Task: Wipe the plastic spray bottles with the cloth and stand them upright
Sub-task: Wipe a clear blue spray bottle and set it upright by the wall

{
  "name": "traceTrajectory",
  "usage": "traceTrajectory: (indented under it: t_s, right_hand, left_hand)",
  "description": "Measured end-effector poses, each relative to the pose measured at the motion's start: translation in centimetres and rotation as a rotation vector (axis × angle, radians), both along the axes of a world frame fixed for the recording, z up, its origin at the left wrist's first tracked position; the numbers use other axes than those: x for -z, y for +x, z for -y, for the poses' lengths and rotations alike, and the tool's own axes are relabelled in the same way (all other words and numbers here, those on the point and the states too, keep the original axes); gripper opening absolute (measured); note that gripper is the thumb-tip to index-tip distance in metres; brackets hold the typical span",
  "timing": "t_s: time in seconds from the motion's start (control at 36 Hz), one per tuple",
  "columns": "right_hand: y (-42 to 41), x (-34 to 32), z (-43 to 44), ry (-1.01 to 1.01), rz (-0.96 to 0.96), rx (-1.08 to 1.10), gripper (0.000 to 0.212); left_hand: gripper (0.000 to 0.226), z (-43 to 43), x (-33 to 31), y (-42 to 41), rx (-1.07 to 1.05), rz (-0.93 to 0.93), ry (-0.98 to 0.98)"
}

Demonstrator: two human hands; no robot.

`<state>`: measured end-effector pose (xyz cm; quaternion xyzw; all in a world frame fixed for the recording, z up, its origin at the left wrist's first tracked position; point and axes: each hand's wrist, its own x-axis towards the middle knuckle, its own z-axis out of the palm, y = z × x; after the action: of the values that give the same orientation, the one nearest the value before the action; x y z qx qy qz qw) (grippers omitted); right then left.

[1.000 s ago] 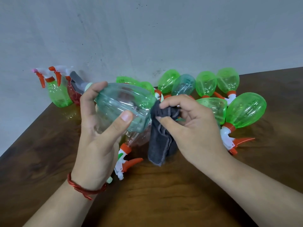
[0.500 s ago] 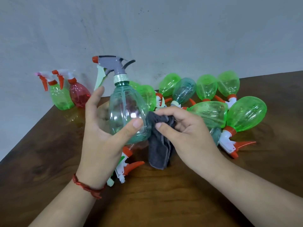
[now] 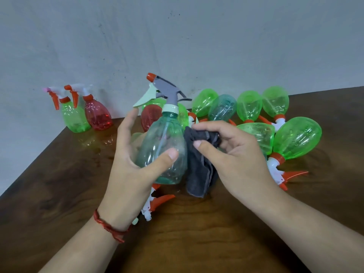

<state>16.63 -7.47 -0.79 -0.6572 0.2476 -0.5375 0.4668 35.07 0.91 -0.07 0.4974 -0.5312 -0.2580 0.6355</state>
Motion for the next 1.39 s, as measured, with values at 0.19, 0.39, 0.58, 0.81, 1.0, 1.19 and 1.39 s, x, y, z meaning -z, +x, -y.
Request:
traceTrajectory:
  t_s: [0.19,0.39,0.58,0.81,1.0,1.19,1.39]
  right_hand:
    - [-1.5,-1.2,1.1,-0.265,-0.064,0.241,0.027]
    - [-2.2,-1.6,2.0,-0.563,-0.292,0.396,0.026]
    - [-2.8,-2.1,2.8,-0.448,-0.246,0.513,0.022]
    - [-2.6,-2.4,1.9,-0.511,-0.192,0.474,0.021]
    - [-2.1,-2.5,0.6,-0.485,-0.242,0.249,0.019]
    - [-2.5,-2.4,1.3,-0.573,-0.303,0.44,0.021]
    - [-1.9,-2.1,1.2,-0.399,-0.239,0.157,0.022]
  left_hand:
    - [0.119,-0.6,-0.4,-1.2,-0.028,0.23,0.029]
    - [0.118,-1.0,0.0,-2.1,0.058,0.386,0.038]
    - [0.119,-1.0,-0.1,-2.3,0.061,0.484,0.05]
    - [0.12,-0.9,0.1,-2.4,0.028,0.755,0.012]
    - [0.113,-0.5,0.0,-1.0,-0.188,1.17,-0.109]
    - [0.107,-0.3,-0.2,-0.9,-0.199,1.171,-0.111]
    - [0.109,0.0,0.6,-0.5,-0.143,1.033,-0.1]
